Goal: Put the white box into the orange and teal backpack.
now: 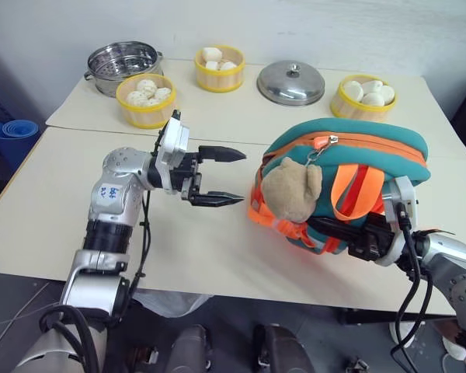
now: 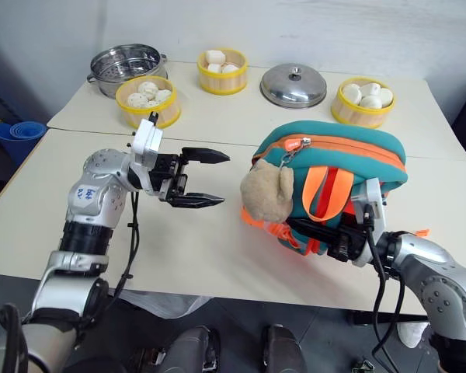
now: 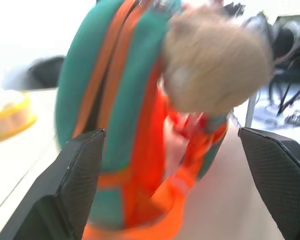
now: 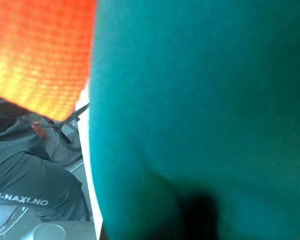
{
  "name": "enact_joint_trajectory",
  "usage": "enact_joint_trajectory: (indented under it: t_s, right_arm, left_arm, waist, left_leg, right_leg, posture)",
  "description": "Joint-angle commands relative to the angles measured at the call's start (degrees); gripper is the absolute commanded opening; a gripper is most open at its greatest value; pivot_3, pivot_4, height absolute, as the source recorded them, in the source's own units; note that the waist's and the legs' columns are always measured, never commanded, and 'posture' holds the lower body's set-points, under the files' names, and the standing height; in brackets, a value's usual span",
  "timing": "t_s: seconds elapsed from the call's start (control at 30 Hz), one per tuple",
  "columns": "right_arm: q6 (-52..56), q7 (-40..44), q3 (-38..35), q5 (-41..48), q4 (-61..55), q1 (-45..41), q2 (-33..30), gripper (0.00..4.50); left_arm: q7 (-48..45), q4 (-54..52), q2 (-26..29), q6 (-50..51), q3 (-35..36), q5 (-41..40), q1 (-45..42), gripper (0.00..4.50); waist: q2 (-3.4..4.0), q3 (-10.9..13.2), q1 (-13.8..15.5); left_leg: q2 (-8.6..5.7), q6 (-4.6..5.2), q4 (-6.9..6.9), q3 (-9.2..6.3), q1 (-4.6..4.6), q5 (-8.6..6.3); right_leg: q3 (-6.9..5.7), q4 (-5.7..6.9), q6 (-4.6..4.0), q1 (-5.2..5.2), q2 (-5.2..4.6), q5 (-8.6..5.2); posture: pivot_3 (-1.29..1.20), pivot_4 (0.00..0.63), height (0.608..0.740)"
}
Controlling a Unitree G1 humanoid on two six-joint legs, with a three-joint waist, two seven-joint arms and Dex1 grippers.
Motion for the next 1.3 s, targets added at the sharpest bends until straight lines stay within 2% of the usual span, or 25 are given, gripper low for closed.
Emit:
enact_joint_trajectory:
  t_s: [0.03,0.23,0.27,0.37,0.5,0.63,0.77,0.83,0.9,1.0,1.17,1.3]
  right_arm:
    - [-0.09,-0.25,0.74,-0.04,-0.83,-0.29,0.63,0.00]
    - [-0.14,-0.94,1.28,-0.22,-1.46,-0.38,1.06,0.00]
    - [-0.13,-1.08,1.34,-0.20,-1.59,-0.41,1.16,0.00]
    - [-0.13,-1.32,1.29,0.01,-1.76,-0.70,1.45,0.00]
    - [-0.22,-1.84,1.20,0.11,-1.67,-1.18,2.02,0.00]
    - [-0.29,-2.17,1.01,0.11,-1.49,-1.11,2.36,0.00]
    - [-1.16,-2.07,0.00,-0.48,-1.00,-0.02,2.51,0.00]
    - [-1.61,-2.14,-0.59,-0.51,-0.85,0.50,2.60,0.00]
    - [-2.23,-2.13,-1.92,-0.17,-0.79,1.51,2.48,0.00]
    - [-2.92,-2.51,-2.80,0.24,-0.72,2.09,2.67,0.00]
    - [-4.06,-3.74,-3.17,0.16,-1.07,2.74,3.79,0.00]
    - [-4.88,-4.95,-2.52,-0.32,-1.13,2.96,5.73,0.00]
  left_arm:
    - [5.67,-9.59,-2.12,4.17,-0.16,-3.85,1.65,4.47]
    - [9.34,-13.16,-5.86,5.16,-4.68,-2.74,4.06,4.47]
    - [9.44,-12.94,-6.01,4.95,-5.39,-2.32,4.26,4.30]
    - [12.91,-9.96,-6.86,0.37,-7.21,2.82,3.52,3.61]
    - [15.14,-7.97,-7.25,-2.13,-6.28,3.79,2.14,2.37]
    - [14.08,-6.80,-5.24,-2.11,-3.05,0.94,0.15,1.20]
    - [11.85,-2.08,-0.16,4.25,2.76,-4.88,-4.64,0.49]
    - [10.89,1.83,2.71,4.28,3.99,-4.29,-6.86,0.43]
    - [11.62,13.13,7.10,2.20,4.83,-0.21,-11.63,0.43]
    - [11.03,25.80,9.45,-2.88,2.96,4.67,-14.10,0.43]
    - [11.46,35.59,7.79,-16.49,-3.15,14.20,-10.79,0.43]
    - [15.94,37.51,1.36,-22.89,-4.96,17.06,-7.21,0.43]
  waist:
    - [0.00,0.00,-0.25]
    - [0.01,-0.01,-0.69]
    - [0.01,-0.01,-0.65]
    - [0.01,-0.01,-0.60]
    - [0.01,0.00,-0.55]
    - [0.01,0.00,-0.57]
    - [0.01,0.00,-0.67]
    - [0.01,0.00,-0.65]
    - [0.01,0.00,-0.58]
    - [0.01,-0.01,-0.58]
    - [0.01,-0.01,-0.66]
    - [-0.09,0.02,-0.41]
  left_leg:
    - [0.02,-0.02,-0.01,0.00,0.01,0.01]
    - [0.06,-0.08,-0.06,0.04,0.10,0.05]
    - [0.05,-0.10,-0.07,0.04,0.11,0.06]
    - [0.06,-0.12,-0.07,0.04,0.10,0.07]
    - [0.06,-0.12,-0.07,0.04,0.10,0.07]
    - [0.06,-0.12,-0.07,0.04,0.10,0.07]
    - [0.08,-0.12,-0.07,0.04,0.08,0.07]
    - [0.08,-0.12,-0.08,0.04,0.08,0.07]
    - [0.06,-0.12,-0.08,0.04,0.08,0.07]
    - [0.04,-0.10,-0.07,0.10,0.09,0.06]
    - [0.06,-0.10,-0.10,0.17,0.07,0.03]
    - [0.07,-0.08,-0.03,0.16,-0.01,0.01]
  right_leg:
    - [0.00,-0.01,0.00,0.00,0.01,0.00]
    - [0.03,0.02,0.00,0.03,0.12,0.00]
    - [0.03,0.04,0.00,0.03,0.13,0.00]
    - [0.03,0.03,0.00,0.02,0.15,0.00]
    - [0.03,0.01,-0.01,0.02,0.15,0.00]
    - [0.03,0.01,0.00,0.02,0.14,0.00]
    - [0.02,0.02,-0.01,0.00,0.15,0.00]
    - [0.01,0.02,-0.01,-0.02,0.16,-0.01]
    - [-0.01,0.01,-0.01,-0.01,0.16,-0.01]
    - [-0.01,0.00,-0.01,-0.02,0.19,-0.01]
    - [0.02,0.00,-0.01,-0.08,0.19,-0.01]
    - [0.03,0.08,-0.01,-0.15,0.15,0.00]
  posture:
    - [0.00,0.150,0.740]
    - [0.00,0.150,0.740]
    - [0.00,0.150,0.740]
    - [0.00,0.150,0.740]
    - [0.00,0.150,0.740]
    - [0.00,0.150,0.740]
    - [0.00,0.150,0.740]
    - [0.00,0.150,0.740]
    - [0.00,0.150,0.740]
    - [0.00,0.150,0.740]
    - [0.00,0.150,0.740]
    - [0.00,0.150,0.740]
